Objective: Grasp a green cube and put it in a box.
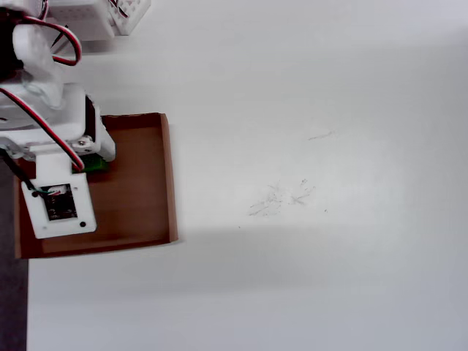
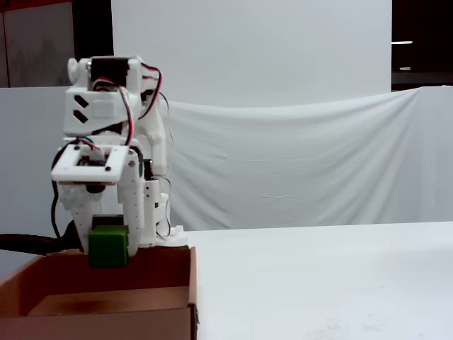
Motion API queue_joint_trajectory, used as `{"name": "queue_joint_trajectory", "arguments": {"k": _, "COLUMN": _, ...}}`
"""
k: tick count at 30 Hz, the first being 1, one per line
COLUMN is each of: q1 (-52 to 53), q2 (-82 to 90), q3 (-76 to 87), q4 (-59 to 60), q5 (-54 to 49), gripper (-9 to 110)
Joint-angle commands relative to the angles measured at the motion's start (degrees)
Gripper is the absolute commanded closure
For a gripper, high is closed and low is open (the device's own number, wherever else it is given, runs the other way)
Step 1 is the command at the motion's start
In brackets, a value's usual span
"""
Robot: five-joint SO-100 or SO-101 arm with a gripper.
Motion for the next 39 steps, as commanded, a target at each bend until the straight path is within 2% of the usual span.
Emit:
{"name": "queue_joint_trajectory", "arguments": {"k": 1, "q1": 0.09, "q2": -1.85, "q3": -0.35, "q4": -5.54, "q5": -1.05, "gripper": 87}}
{"name": "queue_joint_trajectory", "arguments": {"k": 9, "q1": -0.88, "q2": -9.14, "q3": 0.09, "q4": -15.73, "q5": -0.97, "gripper": 87}}
{"name": "queue_joint_trajectory", "arguments": {"k": 12, "q1": -1.76, "q2": -10.02, "q3": 5.89, "q4": -23.99, "q5": -1.05, "gripper": 85}}
{"name": "queue_joint_trajectory", "arguments": {"k": 14, "q1": -1.85, "q2": -10.02, "q3": 7.12, "q4": -24.96, "q5": -1.32, "gripper": 84}}
{"name": "queue_joint_trajectory", "arguments": {"k": 24, "q1": -1.76, "q2": -5.19, "q3": 0.62, "q4": -10.02, "q5": -0.97, "gripper": 81}}
{"name": "queue_joint_trajectory", "arguments": {"k": 33, "q1": -1.93, "q2": 8.17, "q3": -2.99, "q4": 4.75, "q5": -1.58, "gripper": 82}}
{"name": "queue_joint_trajectory", "arguments": {"k": 39, "q1": -1.05, "q2": 19.69, "q3": 0.79, "q4": 10.81, "q5": -10.28, "gripper": 83}}
